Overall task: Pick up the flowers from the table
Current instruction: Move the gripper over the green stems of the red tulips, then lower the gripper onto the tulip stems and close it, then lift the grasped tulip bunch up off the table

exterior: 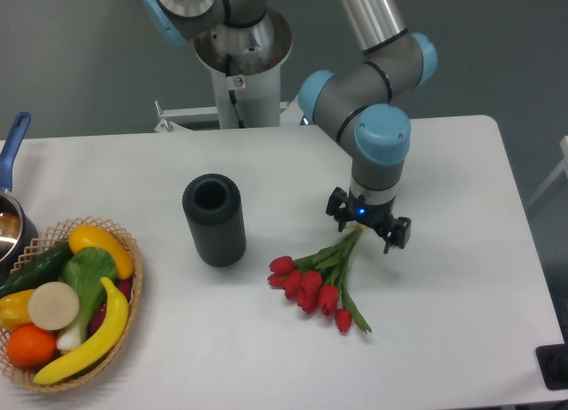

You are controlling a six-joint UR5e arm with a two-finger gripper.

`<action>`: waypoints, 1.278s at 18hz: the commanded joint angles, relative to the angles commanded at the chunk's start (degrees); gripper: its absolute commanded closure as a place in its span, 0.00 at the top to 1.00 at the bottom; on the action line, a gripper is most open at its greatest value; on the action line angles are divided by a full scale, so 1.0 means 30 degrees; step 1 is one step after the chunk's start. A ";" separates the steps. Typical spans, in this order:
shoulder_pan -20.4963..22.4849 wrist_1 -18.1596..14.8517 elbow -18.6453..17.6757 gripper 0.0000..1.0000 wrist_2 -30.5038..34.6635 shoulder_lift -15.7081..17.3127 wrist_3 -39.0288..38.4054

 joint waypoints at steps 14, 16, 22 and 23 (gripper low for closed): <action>-0.0646 0.0029 0.0116 0.00 0.0000 -0.0616 -0.1317; -0.0646 0.0029 0.0263 0.00 0.0029 -0.0529 -0.1903; -0.0558 0.0029 0.0293 0.00 0.0030 0.0085 -0.1935; -0.0500 0.0000 0.0293 0.00 0.0001 0.0174 -0.1935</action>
